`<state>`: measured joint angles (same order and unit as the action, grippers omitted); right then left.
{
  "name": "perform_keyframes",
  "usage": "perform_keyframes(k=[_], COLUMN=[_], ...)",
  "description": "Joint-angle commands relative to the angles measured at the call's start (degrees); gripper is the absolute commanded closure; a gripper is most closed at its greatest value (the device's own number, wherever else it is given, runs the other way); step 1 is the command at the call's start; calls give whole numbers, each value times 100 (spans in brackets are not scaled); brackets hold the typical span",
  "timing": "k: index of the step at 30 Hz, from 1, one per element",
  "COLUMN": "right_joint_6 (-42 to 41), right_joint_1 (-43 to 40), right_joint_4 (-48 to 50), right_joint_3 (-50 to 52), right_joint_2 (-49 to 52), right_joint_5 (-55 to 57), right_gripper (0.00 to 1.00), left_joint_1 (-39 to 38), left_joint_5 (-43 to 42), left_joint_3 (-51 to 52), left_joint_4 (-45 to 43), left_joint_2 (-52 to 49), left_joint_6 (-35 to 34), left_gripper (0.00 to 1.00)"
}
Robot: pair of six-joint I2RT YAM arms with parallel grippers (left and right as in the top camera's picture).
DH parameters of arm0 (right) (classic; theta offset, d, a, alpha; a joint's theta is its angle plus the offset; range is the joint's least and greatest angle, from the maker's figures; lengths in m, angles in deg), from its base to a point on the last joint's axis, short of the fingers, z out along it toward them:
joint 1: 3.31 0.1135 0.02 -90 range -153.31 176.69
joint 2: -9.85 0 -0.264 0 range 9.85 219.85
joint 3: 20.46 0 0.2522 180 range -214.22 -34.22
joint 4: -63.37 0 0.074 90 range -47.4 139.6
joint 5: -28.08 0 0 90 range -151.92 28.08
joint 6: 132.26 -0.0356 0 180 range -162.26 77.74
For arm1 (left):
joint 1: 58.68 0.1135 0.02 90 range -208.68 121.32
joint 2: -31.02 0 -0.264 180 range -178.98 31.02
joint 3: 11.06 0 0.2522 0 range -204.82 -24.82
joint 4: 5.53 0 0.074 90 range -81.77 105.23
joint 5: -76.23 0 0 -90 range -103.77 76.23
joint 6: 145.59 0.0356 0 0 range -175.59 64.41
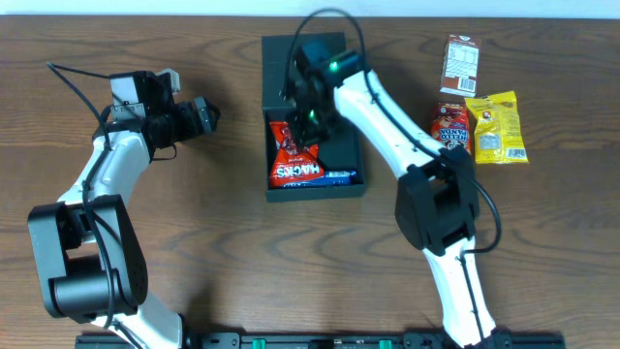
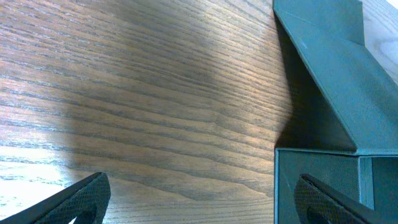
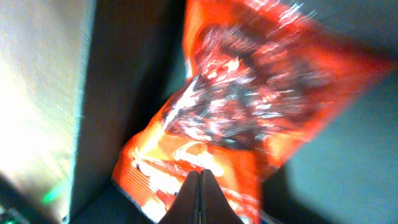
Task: Pack container
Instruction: 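Press the HACKS bag down inside the box with the right gripper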
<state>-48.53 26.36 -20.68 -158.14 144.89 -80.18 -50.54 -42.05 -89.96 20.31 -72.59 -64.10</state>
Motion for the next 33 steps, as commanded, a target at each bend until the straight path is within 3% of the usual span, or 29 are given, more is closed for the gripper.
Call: perform_keyframes(k=[1, 5, 17, 33], right_joint_6=[-35, -144, -291, -291], right_joint_1=[-164, -179, -61, 79], right_joint_4=[-201, -306, 802, 1349], right_joint_3=[-254, 197, 1375, 1478], right_joint_2=[-166, -87, -83, -76], right_joint_5=[1250, 1550, 1207, 466], right_gripper=[98, 98, 98, 98], left_joint_1=[7, -70, -109, -109], left_joint_5=[35, 35, 11, 15], left_joint_3=[-140, -140, -140, -140], left_joint_4=[79, 238, 282, 400], left_joint_2=[24, 24, 24, 24], left_joint_6=[125, 127, 125, 127], left_gripper=[4, 3, 4, 4])
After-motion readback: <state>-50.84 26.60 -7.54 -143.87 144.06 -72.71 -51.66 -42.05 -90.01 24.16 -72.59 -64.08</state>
